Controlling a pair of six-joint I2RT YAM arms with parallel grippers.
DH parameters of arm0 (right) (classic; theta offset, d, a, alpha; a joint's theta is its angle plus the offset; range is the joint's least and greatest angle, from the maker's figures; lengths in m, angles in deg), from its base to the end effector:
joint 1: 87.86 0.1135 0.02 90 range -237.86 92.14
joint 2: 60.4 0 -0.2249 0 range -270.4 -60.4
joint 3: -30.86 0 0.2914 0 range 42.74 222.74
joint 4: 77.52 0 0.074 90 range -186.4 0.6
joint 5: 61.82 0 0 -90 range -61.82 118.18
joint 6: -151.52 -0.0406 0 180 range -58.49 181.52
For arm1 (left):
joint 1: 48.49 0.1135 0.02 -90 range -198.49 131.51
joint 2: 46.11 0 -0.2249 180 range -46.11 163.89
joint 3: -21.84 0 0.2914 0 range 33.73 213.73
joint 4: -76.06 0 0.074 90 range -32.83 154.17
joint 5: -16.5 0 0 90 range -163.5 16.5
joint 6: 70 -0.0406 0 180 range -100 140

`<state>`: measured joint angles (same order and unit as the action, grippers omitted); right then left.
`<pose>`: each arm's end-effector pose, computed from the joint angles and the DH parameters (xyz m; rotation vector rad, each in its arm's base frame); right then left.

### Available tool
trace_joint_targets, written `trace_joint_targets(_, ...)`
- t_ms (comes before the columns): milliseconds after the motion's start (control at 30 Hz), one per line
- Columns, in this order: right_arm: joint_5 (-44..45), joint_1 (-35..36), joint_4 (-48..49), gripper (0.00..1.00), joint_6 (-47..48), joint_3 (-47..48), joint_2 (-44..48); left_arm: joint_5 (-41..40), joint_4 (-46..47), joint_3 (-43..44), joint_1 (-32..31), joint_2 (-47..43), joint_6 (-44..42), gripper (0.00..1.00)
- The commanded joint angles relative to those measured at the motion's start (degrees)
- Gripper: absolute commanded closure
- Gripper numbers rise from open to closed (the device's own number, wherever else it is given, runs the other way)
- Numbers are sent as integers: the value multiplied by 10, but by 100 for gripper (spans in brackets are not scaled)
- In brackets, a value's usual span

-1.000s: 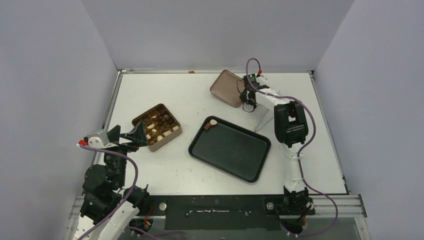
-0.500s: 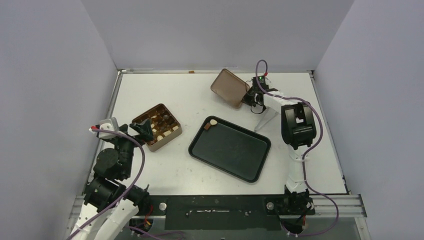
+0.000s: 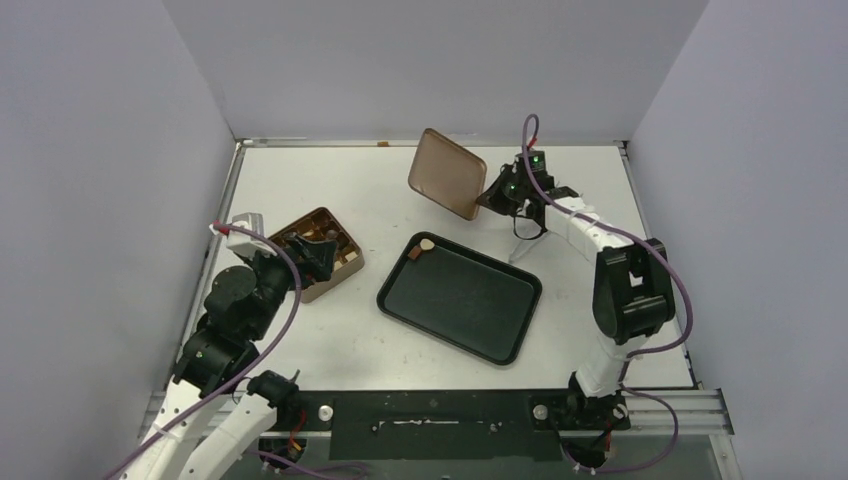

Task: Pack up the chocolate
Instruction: Pick up the box lid from the center of the board.

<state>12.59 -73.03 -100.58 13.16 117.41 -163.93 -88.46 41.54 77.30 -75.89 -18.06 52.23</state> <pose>0.4205 0.1226 0.1743 0.5442 2.3358 0.8633 0.1758 -0.0793 0.3394 -0.2702 1.7005 -0.5561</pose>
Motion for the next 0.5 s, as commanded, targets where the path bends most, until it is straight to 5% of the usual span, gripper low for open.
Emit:
trace_joint_targets(0, -28, 46, 9, 100, 43, -25, 80, 71, 7, 42, -2, 32, 40, 17)
trace_joint_targets(467, -107, 180, 94, 100, 52, -150, 190, 165, 59, 55, -2, 74, 138, 19)
